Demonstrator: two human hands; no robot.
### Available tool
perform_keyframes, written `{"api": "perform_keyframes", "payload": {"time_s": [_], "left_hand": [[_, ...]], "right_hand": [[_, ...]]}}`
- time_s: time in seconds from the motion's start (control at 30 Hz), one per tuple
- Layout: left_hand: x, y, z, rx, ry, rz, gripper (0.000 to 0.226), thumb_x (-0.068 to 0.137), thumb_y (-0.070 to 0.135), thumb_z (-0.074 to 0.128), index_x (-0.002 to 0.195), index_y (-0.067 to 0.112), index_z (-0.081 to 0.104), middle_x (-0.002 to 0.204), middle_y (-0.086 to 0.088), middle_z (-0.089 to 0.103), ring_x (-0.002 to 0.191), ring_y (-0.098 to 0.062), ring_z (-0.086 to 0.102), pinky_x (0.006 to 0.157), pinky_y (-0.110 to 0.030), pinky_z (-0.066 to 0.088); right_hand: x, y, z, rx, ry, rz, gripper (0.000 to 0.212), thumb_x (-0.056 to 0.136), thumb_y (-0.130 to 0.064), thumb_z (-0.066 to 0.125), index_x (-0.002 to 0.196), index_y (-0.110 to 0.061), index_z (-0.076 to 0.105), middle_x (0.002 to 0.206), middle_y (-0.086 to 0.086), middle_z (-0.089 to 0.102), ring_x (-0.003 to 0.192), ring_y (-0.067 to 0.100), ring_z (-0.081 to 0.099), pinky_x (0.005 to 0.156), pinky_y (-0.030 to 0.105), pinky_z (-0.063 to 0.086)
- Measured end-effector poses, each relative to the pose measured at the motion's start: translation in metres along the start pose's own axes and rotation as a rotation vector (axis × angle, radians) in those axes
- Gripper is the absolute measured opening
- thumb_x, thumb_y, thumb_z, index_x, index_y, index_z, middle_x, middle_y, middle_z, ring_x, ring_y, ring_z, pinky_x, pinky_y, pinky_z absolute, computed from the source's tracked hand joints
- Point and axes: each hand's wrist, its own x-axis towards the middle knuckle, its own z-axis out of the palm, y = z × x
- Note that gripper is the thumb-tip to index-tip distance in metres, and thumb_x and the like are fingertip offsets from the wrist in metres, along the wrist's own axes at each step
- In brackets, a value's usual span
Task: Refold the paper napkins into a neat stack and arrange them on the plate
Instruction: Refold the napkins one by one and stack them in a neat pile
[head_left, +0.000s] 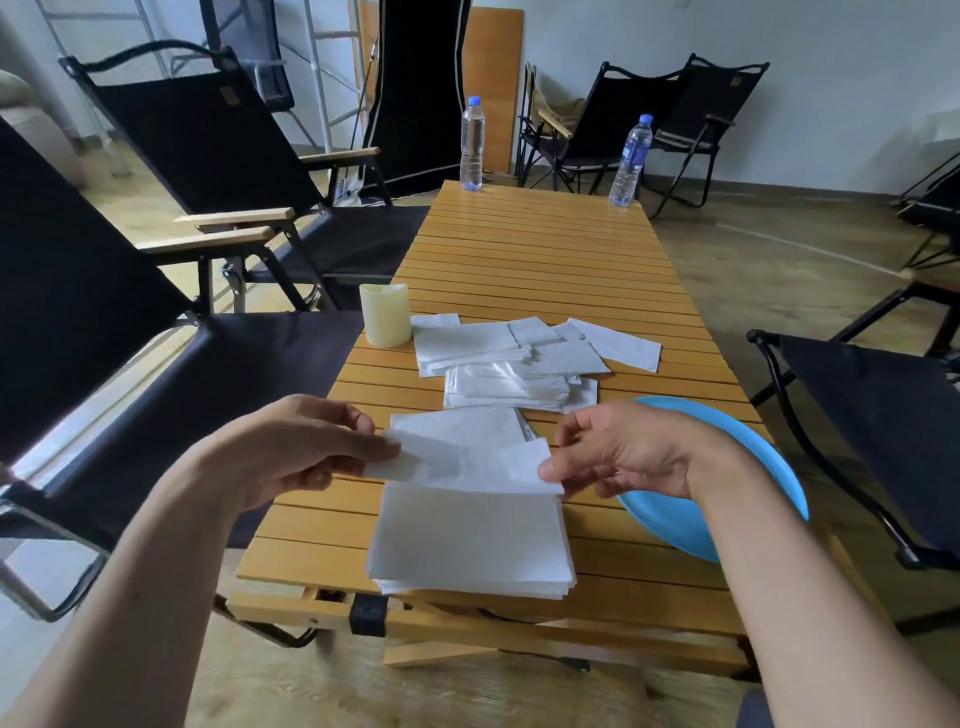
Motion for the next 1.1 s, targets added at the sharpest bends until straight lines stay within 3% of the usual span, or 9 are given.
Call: {"api": "perform_keyframes", "payload": {"time_s": [0.1,0.3,0.67,0.73,0.8,0.87,0.93,1.0,1.1], "left_hand": [[-0.005,-0.004,0.005,0.085,-0.066,-0.075,0.048,0.044,0.026,0.095,0.078,0.015,0.064,0.080,-0.008,0.076,0.059,-0.009,0.066,0.044,-0.018,0.040],[-0.003,-0.012,0.010,0.311,-0.109,-0.186,0.052,0.048,0.029,0.096,0.085,0.012,0.064,0.074,-0.008,0.075,0.054,-0.008,0.063,0.047,-0.019,0.040],[0.006,-0.014,0.009,0.470,-0.137,-0.299,0.080,0.035,0.039,0.099,0.103,0.012,0.067,0.068,-0.003,0.073,0.050,-0.009,0.055,0.045,-0.019,0.039],[0.007,-0.017,0.004,0.431,-0.067,-0.225,0.083,0.029,0.046,0.096,0.101,0.015,0.068,0.067,-0.002,0.073,0.059,-0.012,0.056,0.047,-0.021,0.041],[0.014,-0.021,0.001,0.346,0.089,-0.109,0.065,0.039,0.047,0.094,0.093,0.018,0.072,0.071,-0.001,0.075,0.069,-0.016,0.062,0.051,-0.023,0.045],[0.024,-0.025,0.006,0.321,0.277,0.074,0.035,0.062,0.039,0.090,0.087,0.021,0.073,0.078,0.002,0.075,0.078,-0.014,0.069,0.058,-0.026,0.051],[0.037,-0.029,0.015,0.410,0.393,0.331,0.018,0.077,0.027,0.084,0.091,0.022,0.074,0.094,0.006,0.075,0.087,-0.011,0.070,0.076,-0.033,0.057],[0.047,-0.036,0.024,0.522,0.398,0.512,0.021,0.082,0.024,0.080,0.102,0.021,0.077,0.111,0.004,0.074,0.096,-0.013,0.069,0.089,-0.037,0.056],[0.060,-0.046,0.033,0.611,0.334,0.593,0.023,0.086,0.025,0.077,0.108,0.020,0.078,0.121,0.005,0.070,0.105,-0.013,0.066,0.091,-0.029,0.053]], "right_hand": [[-0.005,0.006,0.004,-0.156,-0.016,0.052,0.040,0.072,-0.011,0.088,0.086,-0.017,0.052,0.076,0.005,0.075,0.074,0.015,0.075,0.050,0.018,0.043],[-0.003,0.015,0.012,-0.297,-0.020,0.150,0.044,0.072,-0.011,0.088,0.081,-0.018,0.046,0.075,0.004,0.076,0.072,0.016,0.075,0.046,0.016,0.040],[0.001,0.012,0.016,-0.511,-0.036,0.219,0.039,0.063,-0.027,0.095,0.077,-0.019,0.060,0.059,-0.005,0.069,0.055,0.006,0.065,0.045,0.016,0.041],[0.003,0.012,0.010,-0.478,0.050,0.141,0.040,0.059,-0.036,0.096,0.075,-0.017,0.065,0.058,-0.005,0.066,0.050,0.006,0.056,0.044,0.017,0.041],[0.015,0.013,0.003,-0.346,0.228,-0.030,0.033,0.064,-0.036,0.094,0.077,-0.017,0.070,0.060,-0.005,0.065,0.052,0.007,0.053,0.046,0.020,0.041],[0.036,0.015,0.002,-0.284,0.417,-0.253,0.015,0.076,-0.027,0.087,0.082,-0.019,0.076,0.071,-0.007,0.071,0.064,0.008,0.060,0.058,0.022,0.047],[0.058,0.020,0.009,-0.440,0.550,-0.391,0.006,0.084,-0.022,0.080,0.090,-0.022,0.078,0.088,-0.007,0.075,0.083,0.009,0.065,0.076,0.025,0.051],[0.075,0.027,0.017,-0.618,0.573,-0.441,0.011,0.087,-0.025,0.076,0.098,-0.024,0.079,0.103,-0.006,0.073,0.097,0.010,0.063,0.087,0.028,0.050],[0.090,0.038,0.019,-0.751,0.521,-0.471,0.012,0.088,-0.028,0.074,0.100,-0.027,0.078,0.108,-0.009,0.069,0.105,0.010,0.056,0.086,0.029,0.045]]}}
